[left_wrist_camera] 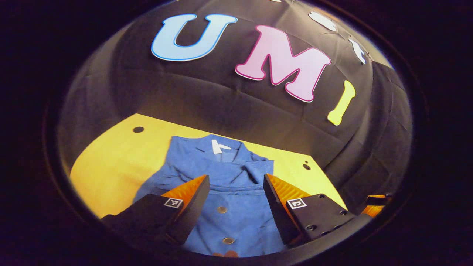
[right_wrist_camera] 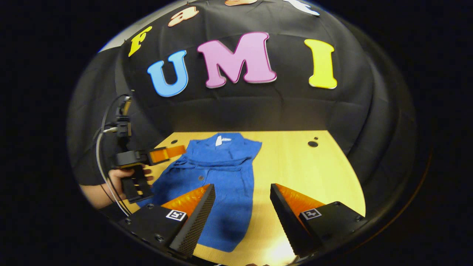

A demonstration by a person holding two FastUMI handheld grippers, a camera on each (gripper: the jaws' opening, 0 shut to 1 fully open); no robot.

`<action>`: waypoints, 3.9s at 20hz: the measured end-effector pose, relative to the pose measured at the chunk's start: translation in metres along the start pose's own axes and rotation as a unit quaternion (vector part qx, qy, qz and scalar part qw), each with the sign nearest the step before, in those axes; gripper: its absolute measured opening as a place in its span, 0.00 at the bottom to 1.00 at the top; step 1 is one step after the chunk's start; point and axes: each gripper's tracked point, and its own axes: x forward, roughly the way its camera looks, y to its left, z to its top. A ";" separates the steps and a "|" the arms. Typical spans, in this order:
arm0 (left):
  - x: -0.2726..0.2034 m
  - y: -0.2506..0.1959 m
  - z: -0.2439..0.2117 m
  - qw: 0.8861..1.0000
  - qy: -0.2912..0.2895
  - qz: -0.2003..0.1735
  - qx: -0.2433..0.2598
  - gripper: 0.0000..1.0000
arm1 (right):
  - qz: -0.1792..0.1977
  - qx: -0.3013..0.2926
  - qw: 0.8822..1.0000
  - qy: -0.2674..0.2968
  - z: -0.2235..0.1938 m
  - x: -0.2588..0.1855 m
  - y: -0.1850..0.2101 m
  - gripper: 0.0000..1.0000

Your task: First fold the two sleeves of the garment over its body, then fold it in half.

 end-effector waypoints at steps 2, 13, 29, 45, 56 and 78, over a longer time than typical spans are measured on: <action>-0.050 0.054 -0.031 0.998 0.012 0.055 0.020 0.85 | 0.010 -0.006 1.000 0.028 -0.024 0.006 0.008 0.96; -0.103 0.151 -0.193 0.960 0.253 0.116 0.018 0.85 | -0.060 0.045 0.964 0.256 -0.190 0.021 0.004 0.99; -0.096 0.126 -0.201 0.957 0.275 0.063 0.067 0.18 | -0.090 0.066 0.953 0.281 -0.211 0.026 0.019 0.42; -0.096 0.085 -0.122 0.976 0.219 0.008 -0.018 0.00 | -0.028 0.093 0.980 0.176 -0.078 0.075 0.029 0.05; 0.049 0.087 0.101 0.997 0.037 0.044 0.048 0.00 | 0.002 0.075 0.996 0.046 0.119 0.224 -0.017 0.05; 0.079 0.029 0.170 0.977 -0.145 0.088 0.130 0.83 | -0.030 0.009 0.992 -0.123 0.189 0.270 -0.046 0.98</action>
